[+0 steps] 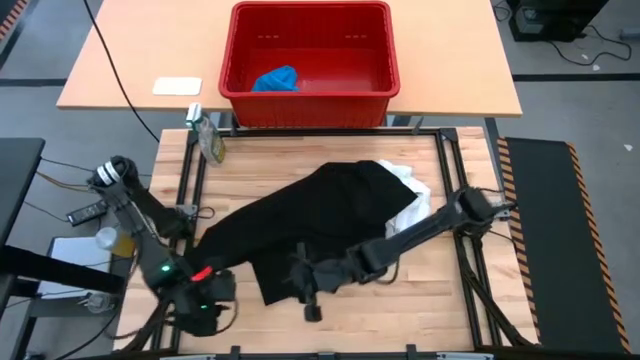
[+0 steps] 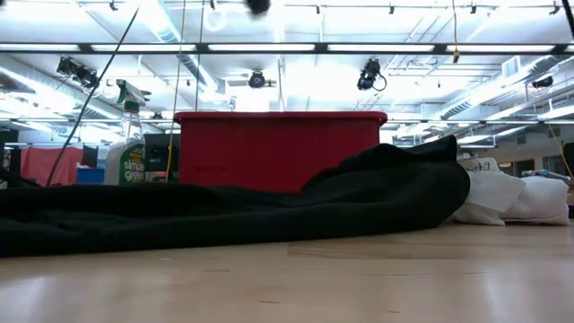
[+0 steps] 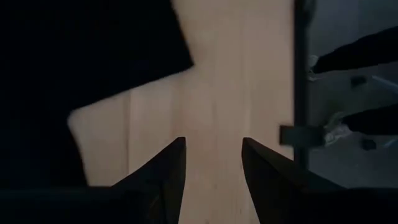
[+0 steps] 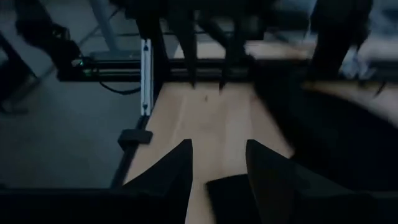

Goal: Fold laundry
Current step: Fold the black shirt

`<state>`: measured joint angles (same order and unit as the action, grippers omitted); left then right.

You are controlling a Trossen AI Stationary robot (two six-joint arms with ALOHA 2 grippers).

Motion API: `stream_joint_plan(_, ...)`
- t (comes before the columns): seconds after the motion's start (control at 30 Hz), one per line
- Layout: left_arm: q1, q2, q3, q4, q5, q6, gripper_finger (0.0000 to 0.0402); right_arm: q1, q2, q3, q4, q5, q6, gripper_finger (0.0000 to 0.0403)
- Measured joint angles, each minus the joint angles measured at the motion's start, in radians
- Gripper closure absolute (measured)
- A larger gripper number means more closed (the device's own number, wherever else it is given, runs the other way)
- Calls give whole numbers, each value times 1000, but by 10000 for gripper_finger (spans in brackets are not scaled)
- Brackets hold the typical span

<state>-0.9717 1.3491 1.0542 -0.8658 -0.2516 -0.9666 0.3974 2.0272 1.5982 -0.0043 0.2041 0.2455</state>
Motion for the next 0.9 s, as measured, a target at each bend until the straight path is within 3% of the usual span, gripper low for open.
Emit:
stream_joint_plan(0.13, -65, -62, 0, 14, -8, -23, 244, -4, 123, 78, -16, 4, 118, 247)
stream_joint_plan(0.53, -81, -159, 0, -4, -21, -76, 244, -14, 431, 464, -207, -25, 119, 240)
stream_joint_plan(0.77, -82, -161, 0, -5, 2, -106, 244, -14, 497, 520, -318, -63, 45, 178)
stream_joint_plan(0.9, -82, -161, 0, -13, 2, -98, 244, -12, 490, 512, -317, -10, -54, 135)
